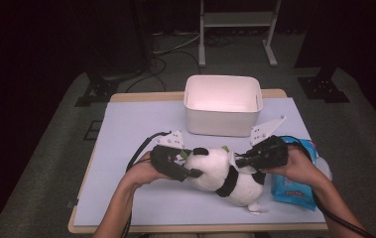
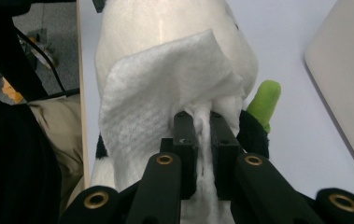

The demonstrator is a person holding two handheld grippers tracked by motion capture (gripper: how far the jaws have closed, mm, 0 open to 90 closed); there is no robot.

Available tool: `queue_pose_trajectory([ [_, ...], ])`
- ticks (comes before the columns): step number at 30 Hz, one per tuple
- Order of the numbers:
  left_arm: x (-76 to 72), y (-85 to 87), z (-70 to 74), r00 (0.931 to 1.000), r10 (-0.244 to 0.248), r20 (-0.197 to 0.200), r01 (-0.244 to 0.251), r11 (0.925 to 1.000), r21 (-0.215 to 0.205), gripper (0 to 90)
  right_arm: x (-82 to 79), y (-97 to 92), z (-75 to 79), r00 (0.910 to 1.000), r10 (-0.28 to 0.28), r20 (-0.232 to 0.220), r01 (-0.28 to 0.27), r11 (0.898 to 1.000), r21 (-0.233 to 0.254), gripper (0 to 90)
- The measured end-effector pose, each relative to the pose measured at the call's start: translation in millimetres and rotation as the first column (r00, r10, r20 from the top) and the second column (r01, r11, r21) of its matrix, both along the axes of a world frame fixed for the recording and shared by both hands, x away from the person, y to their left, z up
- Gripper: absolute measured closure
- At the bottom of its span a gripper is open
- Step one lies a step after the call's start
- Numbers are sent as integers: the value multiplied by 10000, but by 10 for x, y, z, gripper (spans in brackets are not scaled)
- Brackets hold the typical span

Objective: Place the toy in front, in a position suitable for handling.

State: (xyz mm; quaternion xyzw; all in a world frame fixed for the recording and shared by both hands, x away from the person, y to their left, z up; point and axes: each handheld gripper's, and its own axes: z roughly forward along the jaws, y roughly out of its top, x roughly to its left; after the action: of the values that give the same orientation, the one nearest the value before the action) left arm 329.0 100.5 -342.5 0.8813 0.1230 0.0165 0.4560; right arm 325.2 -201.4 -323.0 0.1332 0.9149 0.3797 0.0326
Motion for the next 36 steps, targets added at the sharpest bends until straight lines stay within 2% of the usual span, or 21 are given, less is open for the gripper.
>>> queue_pose_trajectory([
  [10, -24, 71, 410, 9964, 164, 832, -181, 9996, 194, 333, 77, 95, 77, 9999, 43, 164, -51, 9988, 485, 835],
  [13, -41, 100, 496, 9950, 185, 980, -227, 9989, 411, 333, 85, 134, 101, 9997, 90, 248, -104, 9982, 590, 835],
  [17, -41, 118, 494, 9952, 210, 960, -260, 9984, 512, 332, 97, 151, 107, 9996, 170, 211, -187, 9962, 852, 835],
  [19, -39, 115, 469, 9956, 128, 930, -180, 9983, 555, 332, 98, 162, 66, 9998, 210, 72, -215, 9967, 783, 835],
  [23, -36, 82, 402, 9980, 63, 637, -84, 9994, 327, 289, 57, 187, -103, 9996, 276, -76, -276, 9996, -32, 835],
  [26, -36, 63, 383, 9988, 8, 497, -10, 10000, 46, 268, 32, 172, -119, 9997, 228, -80, -229, 9996, -157, 836],
  [36, -17, 53, 373, 9994, 49, 332, -40, 9996, -284, 163, 4, 64, -192, 9995, 147, -292, -145, 9999, 63, 835],
])
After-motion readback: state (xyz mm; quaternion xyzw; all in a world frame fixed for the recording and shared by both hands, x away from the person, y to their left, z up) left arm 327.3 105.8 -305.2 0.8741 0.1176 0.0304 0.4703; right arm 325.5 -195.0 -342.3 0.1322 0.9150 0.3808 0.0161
